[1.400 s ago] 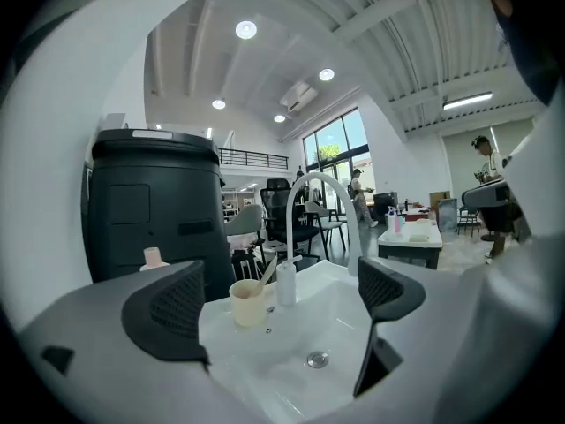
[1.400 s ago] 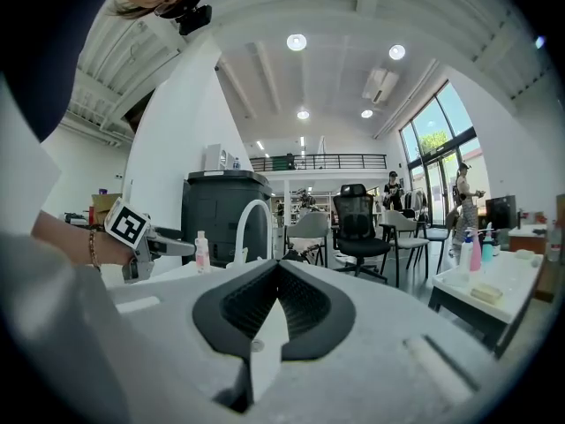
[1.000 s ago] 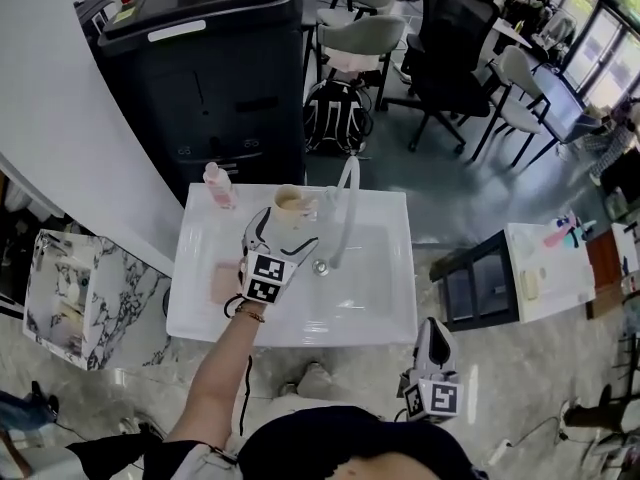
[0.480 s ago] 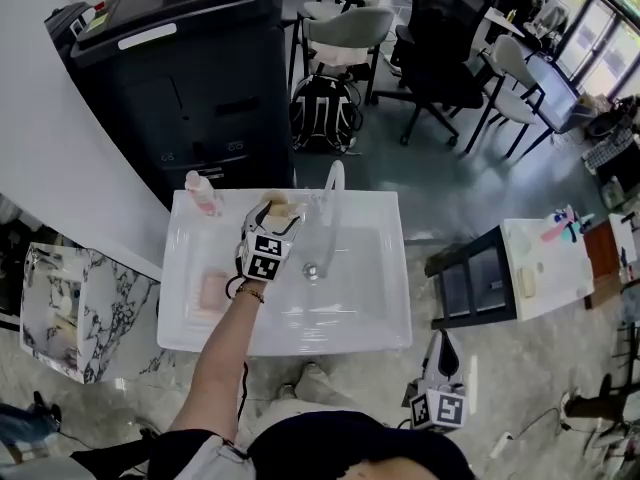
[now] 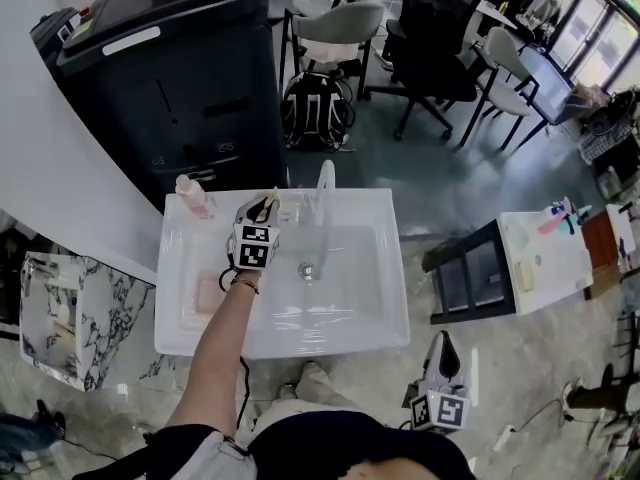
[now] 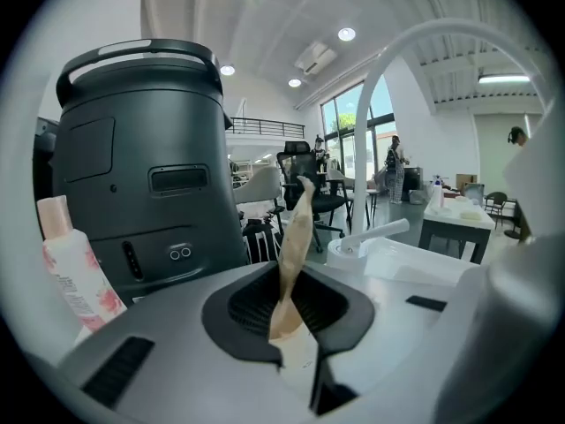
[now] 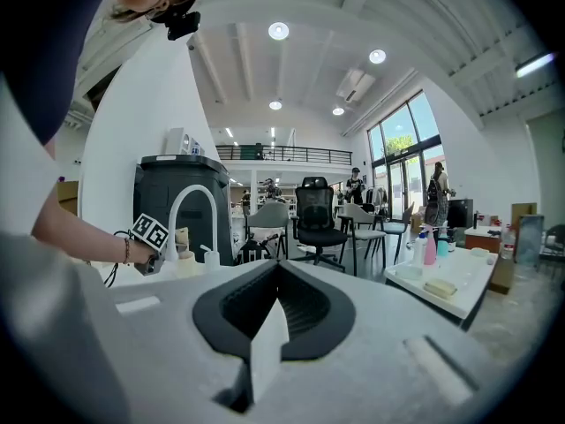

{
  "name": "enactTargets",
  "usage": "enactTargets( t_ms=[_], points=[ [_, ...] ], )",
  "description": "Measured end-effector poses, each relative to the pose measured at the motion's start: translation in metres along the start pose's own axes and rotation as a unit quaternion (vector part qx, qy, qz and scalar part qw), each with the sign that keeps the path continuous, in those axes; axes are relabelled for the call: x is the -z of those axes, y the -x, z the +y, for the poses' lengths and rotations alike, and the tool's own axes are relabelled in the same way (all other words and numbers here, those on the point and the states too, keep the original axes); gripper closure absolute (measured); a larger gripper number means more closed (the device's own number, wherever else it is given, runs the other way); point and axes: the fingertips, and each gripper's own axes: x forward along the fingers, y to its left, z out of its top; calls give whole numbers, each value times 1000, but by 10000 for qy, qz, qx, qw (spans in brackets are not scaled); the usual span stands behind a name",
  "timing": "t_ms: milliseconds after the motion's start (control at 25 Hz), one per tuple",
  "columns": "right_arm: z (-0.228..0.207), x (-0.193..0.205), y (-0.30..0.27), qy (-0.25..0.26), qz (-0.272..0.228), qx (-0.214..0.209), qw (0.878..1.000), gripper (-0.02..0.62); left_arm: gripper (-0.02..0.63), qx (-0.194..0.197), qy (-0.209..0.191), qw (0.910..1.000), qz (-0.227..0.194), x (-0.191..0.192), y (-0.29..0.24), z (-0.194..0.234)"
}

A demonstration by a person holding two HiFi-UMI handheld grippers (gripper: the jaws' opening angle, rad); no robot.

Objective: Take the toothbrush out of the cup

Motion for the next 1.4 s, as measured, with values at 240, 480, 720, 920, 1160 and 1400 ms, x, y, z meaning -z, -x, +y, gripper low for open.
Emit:
enactTargets(
  t_ms=[240, 480, 720, 920, 1160, 1400],
  points=[
    [-6, -1, -1, -12, -12, 71, 10000, 592, 575, -99, 343, 9991, -229, -14, 5, 17],
    [-5, -3, -5, -21, -65, -20, 10000, 592, 577, 13, 499, 9960, -748, -51, 28, 18],
    [4, -6, -9, -52, -186, -252, 9995, 592, 577, 18, 606, 9881, -1410, -98, 76, 23],
    [15, -7, -11, -95, -267, -462, 9985, 592, 577, 86, 523, 9796, -1939, -140, 137, 23],
    [29, -14, -19, -237, -403, -828, 9955, 592, 577, 61, 572, 9679, -2448, -173, 220, 15],
    [59, -25, -24, -246, -593, -1253, 9900, 592, 577, -13, 790, 9583, -2746, -177, 296, 10]
  ],
)
